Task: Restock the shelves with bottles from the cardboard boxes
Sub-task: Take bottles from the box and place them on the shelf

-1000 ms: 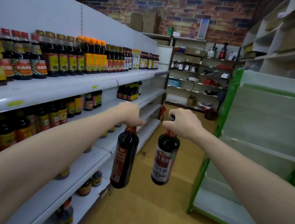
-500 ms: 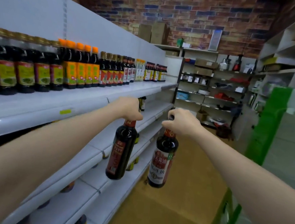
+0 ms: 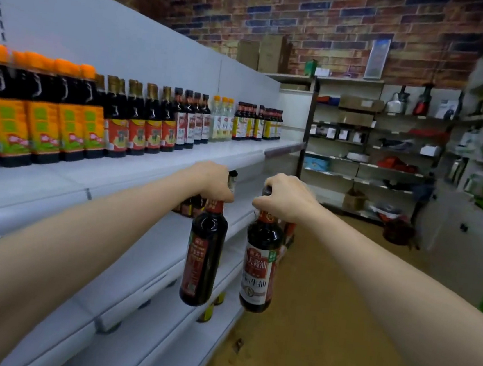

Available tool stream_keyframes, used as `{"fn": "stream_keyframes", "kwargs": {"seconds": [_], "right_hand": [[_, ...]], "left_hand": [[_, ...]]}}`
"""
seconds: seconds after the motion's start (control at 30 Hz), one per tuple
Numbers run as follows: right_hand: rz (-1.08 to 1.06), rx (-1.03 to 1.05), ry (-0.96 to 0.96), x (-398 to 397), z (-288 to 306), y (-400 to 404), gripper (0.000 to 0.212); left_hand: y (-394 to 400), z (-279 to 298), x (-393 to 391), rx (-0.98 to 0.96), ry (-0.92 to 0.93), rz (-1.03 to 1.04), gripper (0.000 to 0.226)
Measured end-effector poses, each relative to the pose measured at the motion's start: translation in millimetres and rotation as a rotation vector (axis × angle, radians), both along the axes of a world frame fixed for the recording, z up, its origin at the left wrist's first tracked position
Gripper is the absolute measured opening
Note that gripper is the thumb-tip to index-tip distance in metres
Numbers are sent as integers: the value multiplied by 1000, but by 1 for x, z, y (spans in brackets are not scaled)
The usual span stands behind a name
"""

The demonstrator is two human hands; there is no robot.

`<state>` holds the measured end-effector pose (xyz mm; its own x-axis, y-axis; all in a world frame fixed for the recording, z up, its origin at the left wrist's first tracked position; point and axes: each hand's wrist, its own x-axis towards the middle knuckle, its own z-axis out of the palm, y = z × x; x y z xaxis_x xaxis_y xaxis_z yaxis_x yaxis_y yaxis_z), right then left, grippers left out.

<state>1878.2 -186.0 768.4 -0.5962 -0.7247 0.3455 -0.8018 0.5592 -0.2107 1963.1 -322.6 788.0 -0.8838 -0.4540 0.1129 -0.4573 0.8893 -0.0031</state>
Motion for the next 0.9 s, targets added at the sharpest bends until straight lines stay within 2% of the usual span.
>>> {"fn": "stream_keyframes", "kwargs": {"seconds": [0.17,0.4,0.6,0.73,0.9], "right_hand": [[44,-62,62,-100,30,-37,34],[95,-160,126,-222,60,-111,29],[151,-261,201,-308,108,-197,34],[143,-350,239,-357,130,-247,40],[185,-407,267,-411,141,-308,35]], "left_hand": [[-42,43,-83,36,105,56,42],[-114,96,-185,42,435,112,39],[-198,135,-254,-82,698,138,37],[-247,150,-303,-157,760,141,43],[-295,158,-355,-218,709,194,44]]}}
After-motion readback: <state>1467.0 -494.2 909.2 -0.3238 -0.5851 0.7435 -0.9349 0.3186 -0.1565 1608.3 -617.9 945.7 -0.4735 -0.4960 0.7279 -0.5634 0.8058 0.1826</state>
